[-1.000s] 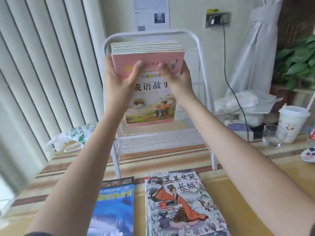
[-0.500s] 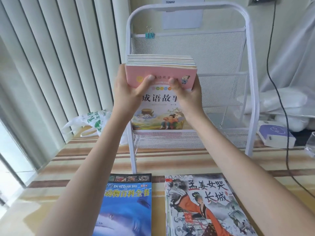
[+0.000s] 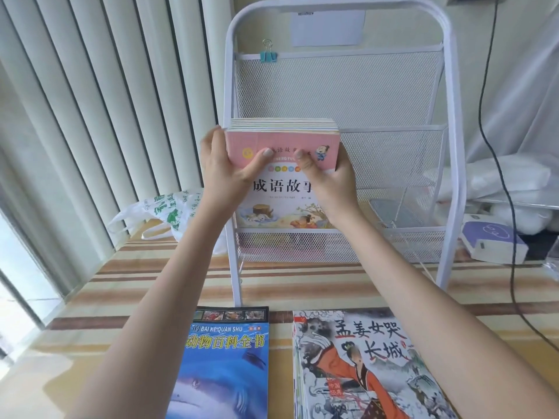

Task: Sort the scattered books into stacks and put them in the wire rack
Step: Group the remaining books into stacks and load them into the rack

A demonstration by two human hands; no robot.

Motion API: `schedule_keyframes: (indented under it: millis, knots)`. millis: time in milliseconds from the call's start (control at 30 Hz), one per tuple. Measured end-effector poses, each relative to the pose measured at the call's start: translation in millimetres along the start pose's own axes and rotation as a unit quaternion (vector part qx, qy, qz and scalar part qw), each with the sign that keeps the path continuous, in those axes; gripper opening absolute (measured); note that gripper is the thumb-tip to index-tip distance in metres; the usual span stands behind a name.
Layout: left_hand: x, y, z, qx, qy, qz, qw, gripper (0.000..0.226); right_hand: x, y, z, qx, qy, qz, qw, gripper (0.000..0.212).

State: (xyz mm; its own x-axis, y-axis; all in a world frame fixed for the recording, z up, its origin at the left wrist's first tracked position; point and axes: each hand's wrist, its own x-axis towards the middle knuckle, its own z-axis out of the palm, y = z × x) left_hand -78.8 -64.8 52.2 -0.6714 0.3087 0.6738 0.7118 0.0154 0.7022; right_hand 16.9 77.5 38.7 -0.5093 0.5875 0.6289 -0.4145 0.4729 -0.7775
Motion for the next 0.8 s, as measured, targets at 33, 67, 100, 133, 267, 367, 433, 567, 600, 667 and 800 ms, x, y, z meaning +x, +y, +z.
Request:
schedule_keyframes:
  millis: [33,67,100,133,267,367,433,567,600,667,800]
  knots:
    - [-2,0,1,-0.003,0.009,0.0,1.0,0.073,-1,1,0,-0.011,0.0,0.003,1.0,0.061]
    - [-3,-1,2,-0.007,0.013,-0.001,1.0,0.077,-3,2,-1,-0.019,0.001,0.004,1.0,0.058]
    - [-3,-3,3,-0.011,0.013,-0.002,1.0,0.079,-4,2,-1,-0.022,0.001,0.005,1.0,0.053]
    - [-2,-4,4,-0.016,0.014,-0.003,1.0,0.08,-5,2,0,-0.021,0.003,0.006,1.0,0.049]
    - [4,-9,4,-0.039,0.022,-0.019,0.999,0.09,-9,1,3,0.01,0.029,0.015,0.999,0.05]
    - [6,-6,3,-0.024,0.029,-0.015,0.999,0.083,-8,0,4,0.017,0.031,0.031,0.999,0.047]
    - [6,-2,3,-0.032,0.051,0.03,0.998,0.075,-9,1,5,0.014,0.033,0.034,0.999,0.042]
    - [11,2,0,0.005,0.046,0.103,0.994,0.063,-15,-1,9,-0.026,0.063,-0.004,0.998,0.046]
    - [12,1,-1,0.021,0.041,0.106,0.993,0.054,-16,-2,11,-0.049,0.081,-0.022,0.995,0.052]
    - [14,-3,-3,0.029,0.026,0.094,0.995,0.042,-15,1,12,-0.115,0.109,-0.059,0.986,0.062]
    - [16,-4,-5,0.034,0.017,0.092,0.995,0.044,-10,-9,9,-0.157,0.136,-0.12,0.971,0.07]
